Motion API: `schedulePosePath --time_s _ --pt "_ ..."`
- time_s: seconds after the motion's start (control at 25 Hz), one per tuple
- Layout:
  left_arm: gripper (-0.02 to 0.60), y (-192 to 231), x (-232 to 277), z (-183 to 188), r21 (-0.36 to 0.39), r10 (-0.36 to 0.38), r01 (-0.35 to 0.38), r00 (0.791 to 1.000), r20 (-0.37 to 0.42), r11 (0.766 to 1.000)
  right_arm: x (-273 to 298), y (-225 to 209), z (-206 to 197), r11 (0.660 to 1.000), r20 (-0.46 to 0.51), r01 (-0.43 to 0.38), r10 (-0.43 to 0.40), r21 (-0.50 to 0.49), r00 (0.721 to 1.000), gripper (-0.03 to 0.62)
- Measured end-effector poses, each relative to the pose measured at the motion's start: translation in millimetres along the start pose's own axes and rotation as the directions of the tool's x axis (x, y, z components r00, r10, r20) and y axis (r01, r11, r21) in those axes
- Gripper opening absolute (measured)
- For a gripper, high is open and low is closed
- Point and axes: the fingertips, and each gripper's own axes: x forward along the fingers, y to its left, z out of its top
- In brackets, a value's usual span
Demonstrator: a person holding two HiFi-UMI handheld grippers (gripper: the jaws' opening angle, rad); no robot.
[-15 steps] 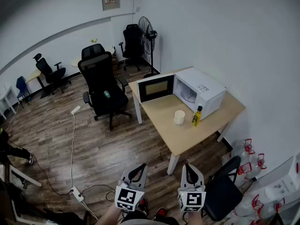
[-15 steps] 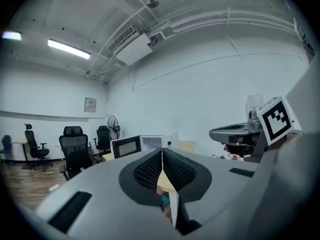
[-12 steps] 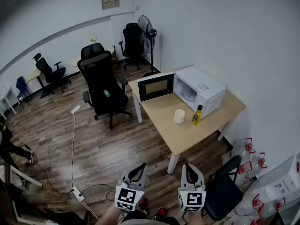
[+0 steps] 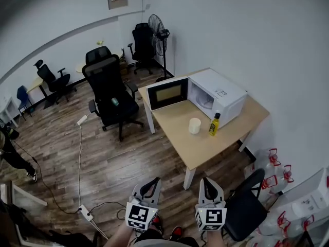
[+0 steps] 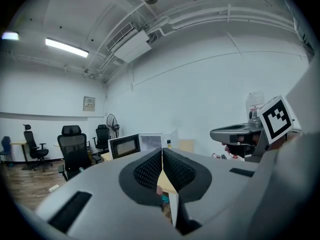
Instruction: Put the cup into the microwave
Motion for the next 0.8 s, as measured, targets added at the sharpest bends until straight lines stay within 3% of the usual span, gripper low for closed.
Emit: schedulePosePath --time_s 0.44,0.8 --pt "0.026 6 29 6 -0.002 0.019 -0.019 1.0 0.012 1.0 27 -15 1 1.0 0.005 -0.022 0.022 -0.014 1.0 0.017" --pt "0.026 63 90 7 0.016 -0.025 0.025 0.999 0.038 1.0 100 -10 -2 1.0 0.006 0.01 -0.009 -0.024 1.0 0.017"
